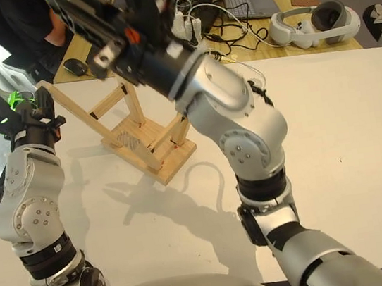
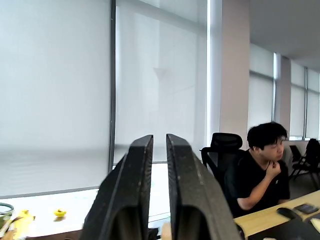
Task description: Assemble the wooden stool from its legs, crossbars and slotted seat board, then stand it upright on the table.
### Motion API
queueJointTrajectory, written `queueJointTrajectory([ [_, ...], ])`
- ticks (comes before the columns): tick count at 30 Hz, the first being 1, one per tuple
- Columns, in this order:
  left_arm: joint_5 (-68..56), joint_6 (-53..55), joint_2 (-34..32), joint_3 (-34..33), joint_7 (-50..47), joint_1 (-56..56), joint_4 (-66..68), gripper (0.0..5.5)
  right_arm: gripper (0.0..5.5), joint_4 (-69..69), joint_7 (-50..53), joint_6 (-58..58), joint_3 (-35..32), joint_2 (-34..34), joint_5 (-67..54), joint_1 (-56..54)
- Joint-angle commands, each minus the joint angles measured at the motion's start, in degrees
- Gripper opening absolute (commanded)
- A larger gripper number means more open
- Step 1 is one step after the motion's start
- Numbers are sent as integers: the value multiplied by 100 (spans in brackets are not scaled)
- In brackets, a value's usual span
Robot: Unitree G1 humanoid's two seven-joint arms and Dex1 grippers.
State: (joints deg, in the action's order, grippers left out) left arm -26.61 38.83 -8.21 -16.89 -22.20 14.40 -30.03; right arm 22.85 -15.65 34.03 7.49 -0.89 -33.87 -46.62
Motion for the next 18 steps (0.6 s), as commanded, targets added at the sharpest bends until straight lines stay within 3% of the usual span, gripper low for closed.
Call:
queueJointTrajectory([
  [1,377,-254,61,-246,-142,-44,96,235,47,-1225,-172,-178,-375,-197,243,-964],
  [6,569,-573,111,-299,-29,363,621,235,47,-2079,-648,-264,-755,-344,75,-1276],
  [9,666,-904,113,-381,7,861,1211,235,47,-1745,-1227,44,-521,-560,-117,-902],
  [14,799,-1426,135,-414,132,1438,1957,235,47,-133,-2008,726,-35,-1345,-569,695],
  [18,1013,-1326,86,-424,173,1017,2088,235,47,-1133,-2305,245,587,-968,-40,615],
])
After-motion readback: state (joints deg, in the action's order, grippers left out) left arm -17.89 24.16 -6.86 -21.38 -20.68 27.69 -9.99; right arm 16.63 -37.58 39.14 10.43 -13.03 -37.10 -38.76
